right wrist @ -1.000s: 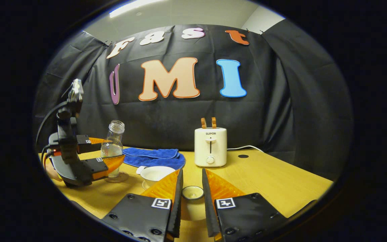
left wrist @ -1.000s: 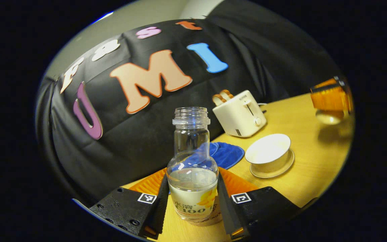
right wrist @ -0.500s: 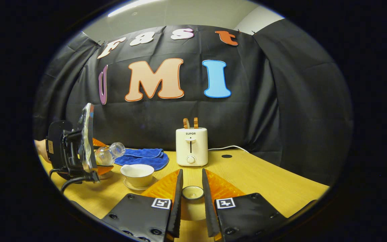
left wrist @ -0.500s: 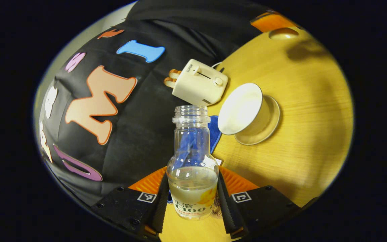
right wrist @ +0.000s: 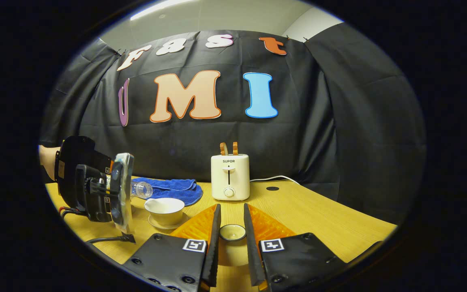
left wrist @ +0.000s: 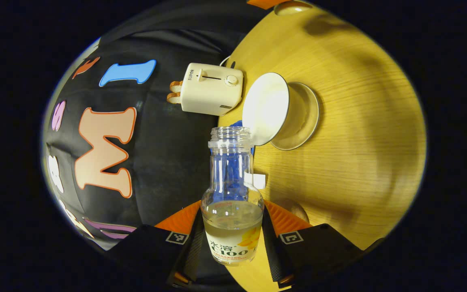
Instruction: Open the teacup lid with one hand, grasp the water bottle and pour water into the teacup with the other hand; after pouring, place the water bottle on the coaster and then close the teacup lid.
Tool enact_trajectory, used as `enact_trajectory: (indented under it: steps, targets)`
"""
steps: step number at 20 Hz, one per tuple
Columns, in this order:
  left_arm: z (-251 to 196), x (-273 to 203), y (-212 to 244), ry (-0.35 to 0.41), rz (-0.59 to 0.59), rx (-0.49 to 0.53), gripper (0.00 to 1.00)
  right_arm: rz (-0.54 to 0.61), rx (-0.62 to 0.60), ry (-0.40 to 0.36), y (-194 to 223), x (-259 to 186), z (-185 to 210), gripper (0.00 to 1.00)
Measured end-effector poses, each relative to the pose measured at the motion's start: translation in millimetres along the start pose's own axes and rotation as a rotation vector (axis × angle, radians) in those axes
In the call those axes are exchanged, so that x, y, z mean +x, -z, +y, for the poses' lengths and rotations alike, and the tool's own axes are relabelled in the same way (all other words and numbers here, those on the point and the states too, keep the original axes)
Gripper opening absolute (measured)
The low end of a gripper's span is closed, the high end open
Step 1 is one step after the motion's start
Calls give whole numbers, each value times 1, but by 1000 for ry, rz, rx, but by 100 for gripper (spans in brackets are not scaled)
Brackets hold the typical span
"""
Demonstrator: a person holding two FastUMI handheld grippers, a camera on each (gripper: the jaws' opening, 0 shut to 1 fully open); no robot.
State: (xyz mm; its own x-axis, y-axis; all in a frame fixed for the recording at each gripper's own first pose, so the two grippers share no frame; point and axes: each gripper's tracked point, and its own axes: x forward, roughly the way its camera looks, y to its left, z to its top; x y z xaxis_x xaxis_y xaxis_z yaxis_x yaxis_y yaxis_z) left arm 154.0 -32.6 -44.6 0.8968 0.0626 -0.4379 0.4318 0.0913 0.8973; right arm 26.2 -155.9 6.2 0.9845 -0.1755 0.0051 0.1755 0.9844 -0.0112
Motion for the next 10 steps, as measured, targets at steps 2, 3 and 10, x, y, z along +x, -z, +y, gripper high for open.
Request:
enact_trajectory:
  steps: [2, 3, 10]
  targets:
    - [3, 0, 0, 8, 16, 45, 66, 0, 0, 0, 0, 0, 0, 34]
    - [5, 0, 0, 7, 22, 65, 66, 0, 0, 0, 0, 0, -1, 34]
    - [14, -1, -3, 12, 57, 176, 66, 0, 0, 0, 0, 0, 0, 34]
